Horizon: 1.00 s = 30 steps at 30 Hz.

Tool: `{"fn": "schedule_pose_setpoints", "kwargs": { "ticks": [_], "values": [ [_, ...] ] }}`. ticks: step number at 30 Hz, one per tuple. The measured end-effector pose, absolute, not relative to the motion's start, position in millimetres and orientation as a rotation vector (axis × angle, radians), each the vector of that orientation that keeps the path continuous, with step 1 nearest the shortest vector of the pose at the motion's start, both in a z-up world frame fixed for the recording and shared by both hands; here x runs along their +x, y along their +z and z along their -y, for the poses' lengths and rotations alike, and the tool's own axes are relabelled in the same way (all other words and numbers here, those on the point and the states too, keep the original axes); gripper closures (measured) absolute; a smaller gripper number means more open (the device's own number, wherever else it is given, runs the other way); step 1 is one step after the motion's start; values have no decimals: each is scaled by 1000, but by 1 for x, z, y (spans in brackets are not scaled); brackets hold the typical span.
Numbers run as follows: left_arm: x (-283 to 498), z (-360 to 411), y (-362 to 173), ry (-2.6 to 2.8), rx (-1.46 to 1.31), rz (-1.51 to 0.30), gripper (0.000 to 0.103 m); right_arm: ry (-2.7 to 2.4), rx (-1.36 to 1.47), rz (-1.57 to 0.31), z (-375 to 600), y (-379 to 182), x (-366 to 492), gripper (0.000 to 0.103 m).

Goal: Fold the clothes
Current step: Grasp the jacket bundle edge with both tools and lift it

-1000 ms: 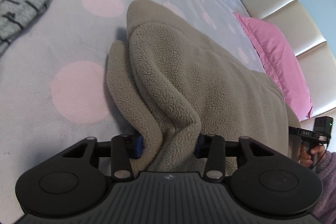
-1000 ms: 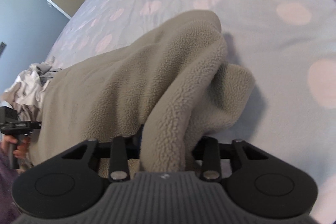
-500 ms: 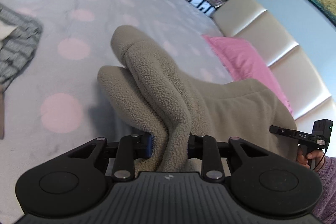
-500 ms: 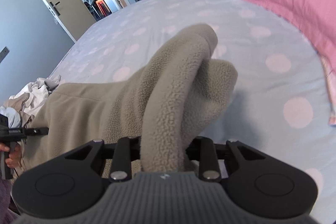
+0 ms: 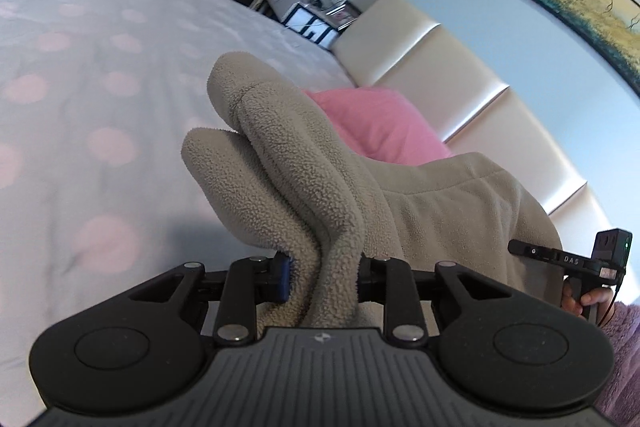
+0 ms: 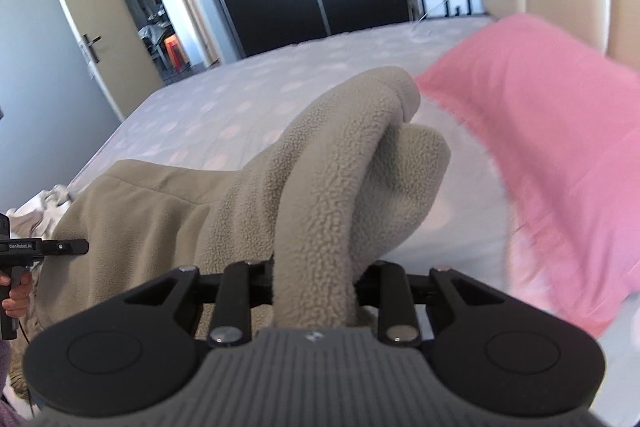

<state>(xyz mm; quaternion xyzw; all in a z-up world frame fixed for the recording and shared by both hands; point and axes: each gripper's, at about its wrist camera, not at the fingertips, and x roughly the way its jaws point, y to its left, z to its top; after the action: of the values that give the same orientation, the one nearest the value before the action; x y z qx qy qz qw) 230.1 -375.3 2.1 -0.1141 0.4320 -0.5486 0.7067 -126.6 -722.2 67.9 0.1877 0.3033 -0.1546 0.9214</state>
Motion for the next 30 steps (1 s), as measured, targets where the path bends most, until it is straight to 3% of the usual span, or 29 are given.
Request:
{"fn": "schedule_pose_setpoints", "kwargs": {
  "ticks": [6,15,30],
  "values": [
    [232,458,3,-1232,-263,-932,79,-372,338,-578,789,87,-132,74],
    [230,556,-28,-1256,-244,-936,79,-468,315,-549,886,69,-123,74],
    [243,586,-109,-1166,-167,-995,79,-624,263,-665,949,-41,-53,72]
  ]
}}
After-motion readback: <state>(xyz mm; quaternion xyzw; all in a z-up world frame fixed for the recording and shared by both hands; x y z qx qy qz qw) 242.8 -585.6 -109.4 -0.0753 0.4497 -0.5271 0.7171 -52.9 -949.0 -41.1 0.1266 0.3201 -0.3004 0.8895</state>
